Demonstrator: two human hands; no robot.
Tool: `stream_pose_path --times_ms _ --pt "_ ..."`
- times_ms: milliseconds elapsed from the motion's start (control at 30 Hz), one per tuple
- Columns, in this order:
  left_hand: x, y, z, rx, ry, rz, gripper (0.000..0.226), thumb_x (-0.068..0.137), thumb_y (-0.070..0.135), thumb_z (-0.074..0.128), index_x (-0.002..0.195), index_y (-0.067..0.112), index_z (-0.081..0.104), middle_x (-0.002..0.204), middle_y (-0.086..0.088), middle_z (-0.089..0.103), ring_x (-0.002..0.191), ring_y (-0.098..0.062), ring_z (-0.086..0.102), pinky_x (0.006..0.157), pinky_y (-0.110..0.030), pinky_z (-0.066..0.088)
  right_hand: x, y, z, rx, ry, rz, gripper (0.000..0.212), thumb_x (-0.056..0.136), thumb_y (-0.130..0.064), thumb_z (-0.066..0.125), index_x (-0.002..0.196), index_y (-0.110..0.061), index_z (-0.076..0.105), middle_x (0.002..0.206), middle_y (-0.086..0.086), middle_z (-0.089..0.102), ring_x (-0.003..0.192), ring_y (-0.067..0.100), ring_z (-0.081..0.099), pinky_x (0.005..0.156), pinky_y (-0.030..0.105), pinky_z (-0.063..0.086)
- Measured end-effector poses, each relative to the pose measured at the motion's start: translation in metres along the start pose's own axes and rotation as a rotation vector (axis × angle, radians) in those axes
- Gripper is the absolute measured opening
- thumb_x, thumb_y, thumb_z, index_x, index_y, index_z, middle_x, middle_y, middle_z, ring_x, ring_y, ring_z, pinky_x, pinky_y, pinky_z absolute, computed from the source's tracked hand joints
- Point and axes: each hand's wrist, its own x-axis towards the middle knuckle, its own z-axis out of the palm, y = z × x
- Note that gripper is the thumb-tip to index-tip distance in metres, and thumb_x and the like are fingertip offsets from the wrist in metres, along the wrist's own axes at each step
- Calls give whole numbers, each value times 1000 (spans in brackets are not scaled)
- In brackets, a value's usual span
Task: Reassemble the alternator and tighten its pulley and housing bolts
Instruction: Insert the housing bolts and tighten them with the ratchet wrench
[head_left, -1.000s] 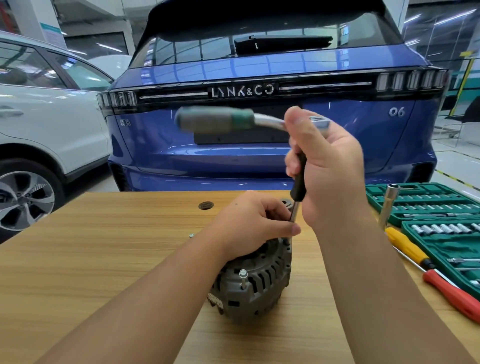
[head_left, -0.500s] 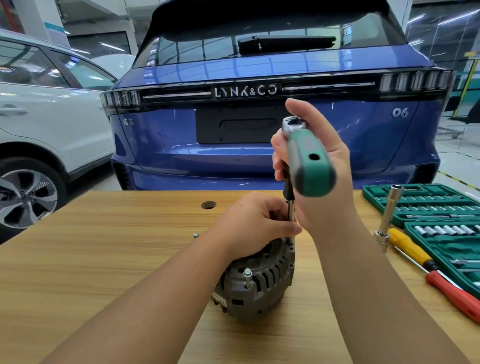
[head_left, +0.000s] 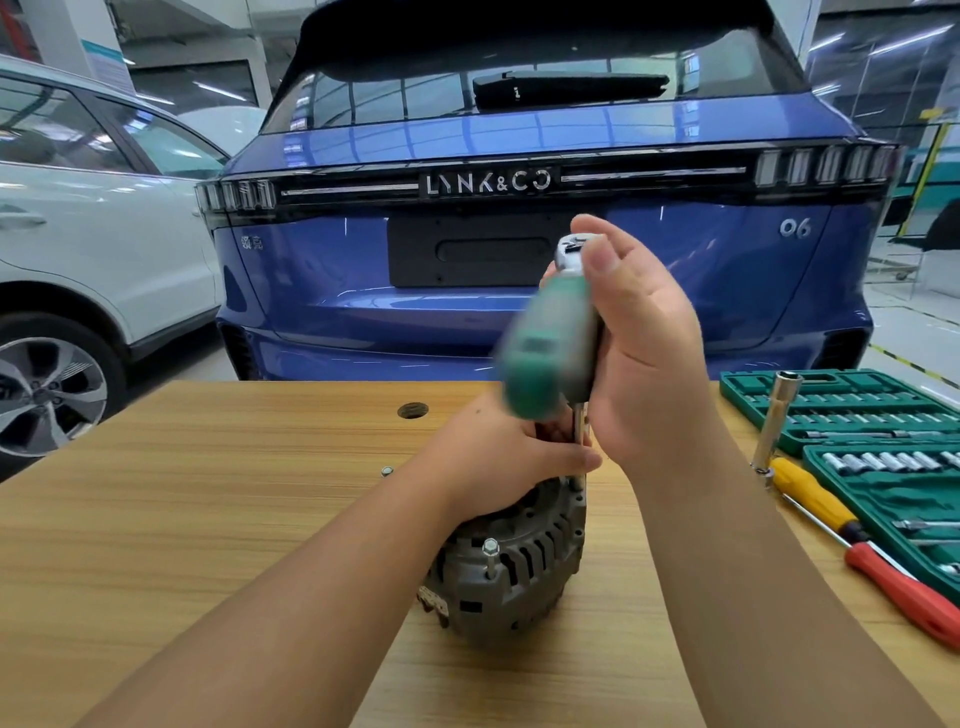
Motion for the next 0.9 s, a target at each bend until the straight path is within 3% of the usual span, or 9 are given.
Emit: stream_pose_path --times_ms 133,200,267,367,500,633,700,767,900 --pt "0 2 1 80 -37 39 13 91 50 72 97 40 76 90 18 70 83 5 61 68 -24 50 2 -2 -2 -125 216 -50 22 84 -33 78 84 -16 65 57 -6 40 52 13 30 47 30 28" --pt "0 2 2 94 -36 41 14 91 50 71 98 39 76 91 17 70 84 5 60 68 -24 50 4 -3 -6 -95 200 5 20 84 -32 78 73 -21 64 58 -4 40 52 13 31 47 27 29" --pt "0 1 1 88 -27 37 12 91 49 72 95 38 75 89 15 70 82 3 62 67 -23 48 4 -2 -7 -24 89 37 10 85 -24 74 92 -21 68 64 -5 49 55 12 41 52 23 39" --pt "-1 0 -1 34 -20 47 8 91 43 73 93 36 75 87 13 73 79 -4 66 72 -30 55 1 7 1 -65 -2 -63 33 92 -4 66 119 -22 60 73 -4 53 62 12 47 59 23 45" --pt "-2 1 0 13 -14 64 6 92 37 74 96 35 76 92 14 74 85 -5 68 81 -35 57 0 13 5 -86 3 -180 44 93 7 61 120 -28 62 80 -4 58 63 10 50 59 21 48" --pt "-1 1 0 27 -1 57 4 92 37 75 94 34 76 86 16 72 78 1 65 69 -16 51 1 13 1 -95 -6 -170 46 97 10 52 118 -29 63 82 5 57 63 15 44 56 23 44" --pt "-1 1 0 38 11 47 7 90 41 76 90 34 75 86 19 71 78 3 64 60 -10 46 3 10 0 7 7 -97 46 100 7 40 117 -28 65 85 14 55 63 19 47 54 23 44" --pt "-1 0 1 30 19 36 9 88 43 77 90 35 74 87 18 72 81 2 64 68 -18 52 7 5 -2 113 -14 13 40 102 -5 33 116 -25 65 84 13 59 59 17 55 52 23 47" --pt "-1 -1 1 16 27 16 12 86 46 79 90 36 72 88 19 70 81 3 64 75 -27 55 7 3 -2 142 -41 72 37 88 -38 54 120 -20 61 91 11 58 62 16 57 54 23 48"
